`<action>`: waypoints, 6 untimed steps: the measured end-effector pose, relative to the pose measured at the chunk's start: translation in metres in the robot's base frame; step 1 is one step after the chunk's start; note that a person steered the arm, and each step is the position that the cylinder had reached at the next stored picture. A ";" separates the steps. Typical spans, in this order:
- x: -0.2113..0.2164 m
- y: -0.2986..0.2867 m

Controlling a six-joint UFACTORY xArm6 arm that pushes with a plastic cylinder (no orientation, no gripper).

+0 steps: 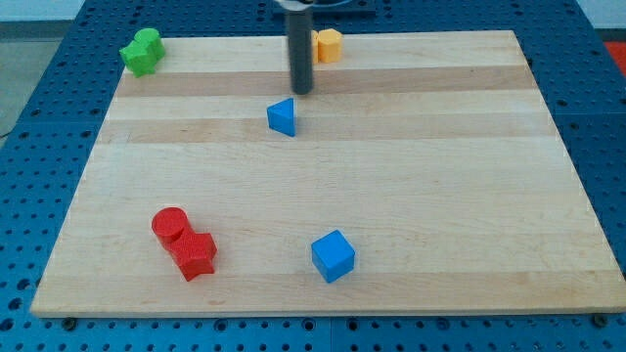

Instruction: Move the blue triangle above the blue cube

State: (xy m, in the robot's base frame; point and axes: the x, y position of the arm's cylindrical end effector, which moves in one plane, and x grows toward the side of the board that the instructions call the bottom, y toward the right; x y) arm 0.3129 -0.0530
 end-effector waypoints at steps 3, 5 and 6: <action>0.106 0.001; 0.139 0.001; 0.187 0.001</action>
